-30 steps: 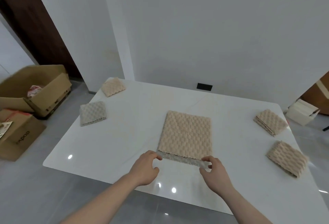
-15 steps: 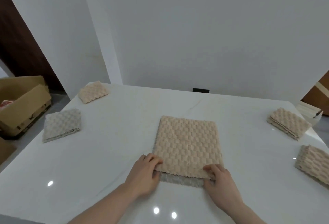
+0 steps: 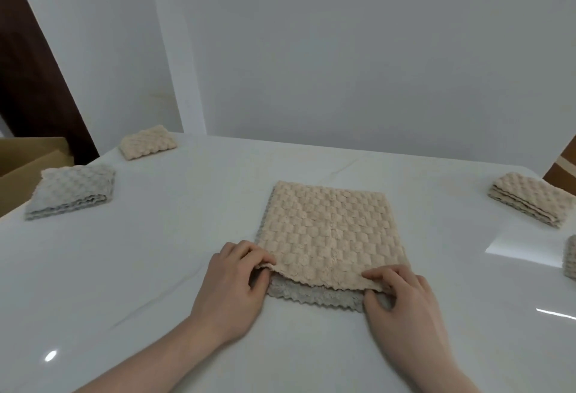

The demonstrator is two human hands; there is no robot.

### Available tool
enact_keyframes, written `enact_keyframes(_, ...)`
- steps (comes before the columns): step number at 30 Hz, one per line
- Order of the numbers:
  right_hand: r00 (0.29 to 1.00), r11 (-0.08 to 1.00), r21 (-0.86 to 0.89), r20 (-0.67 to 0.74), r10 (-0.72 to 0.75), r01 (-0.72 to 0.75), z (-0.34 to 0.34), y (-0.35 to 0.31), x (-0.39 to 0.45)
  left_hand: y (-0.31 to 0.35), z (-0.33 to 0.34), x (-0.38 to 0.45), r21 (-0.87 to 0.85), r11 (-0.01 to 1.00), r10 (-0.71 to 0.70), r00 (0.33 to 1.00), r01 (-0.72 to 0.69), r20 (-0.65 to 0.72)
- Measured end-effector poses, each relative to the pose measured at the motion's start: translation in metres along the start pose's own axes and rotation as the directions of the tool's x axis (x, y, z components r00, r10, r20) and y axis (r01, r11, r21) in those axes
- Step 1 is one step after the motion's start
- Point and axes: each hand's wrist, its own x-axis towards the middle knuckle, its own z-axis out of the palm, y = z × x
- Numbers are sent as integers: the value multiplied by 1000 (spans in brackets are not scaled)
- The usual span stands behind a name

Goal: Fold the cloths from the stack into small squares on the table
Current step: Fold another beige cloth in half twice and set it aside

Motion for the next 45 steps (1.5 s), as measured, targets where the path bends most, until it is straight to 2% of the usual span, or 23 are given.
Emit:
enact_keyframes(3,998,994,-96,-36,-55,51,1,-1,-6,0,0,-2,35,999,23,998,-21,-55)
enact_keyframes(6,995,990,-119,-51,-82,75,0,1,-10,0,1,-6,63,997,50,993,-43,-109)
enact_keyframes(13,993,999,44,-119,-13,18,-12,-3,-10,13,-4,-9,132,990,-27,994,41,-109)
enact_keyframes(15,991,999,42,-135,-6,12,-19,-7,-8,21,-5,-7,64,994,-78,988,87,-131)
enact_keyframes(18,985,999,21,-169,-39,43,-35,-16,8,42,-19,10,-168,974,-192,952,154,-239)
enact_keyframes(22,969,990,93,-235,-81,105,-77,-50,40,82,-65,46,-342,932,-230,925,119,-303)
enact_keyframes(25,941,974,160,-323,-102,161,-116,-78,52,106,-105,69,-398,917,-197,912,42,-359)
enact_keyframes(28,908,941,254,-406,-107,225,-154,-106,54,127,-149,80,-410,908,-106,899,-86,-425)
enact_keyframes(32,836,897,271,-523,-169,350,-199,-138,39,148,-205,71,-338,909,39,858,-243,-513)
enact_keyframes(35,815,883,258,-543,-202,391,-221,-154,21,157,-236,51,-288,907,112,837,-306,-536)
enact_keyframes(40,796,859,248,-549,-256,447,-236,-165,-16,161,-266,15,-253,905,162,825,-343,-541)
enact_keyframes(45,827,869,245,-493,-269,429,-230,-157,-40,152,-271,-12,-214,933,167,876,-289,-453)
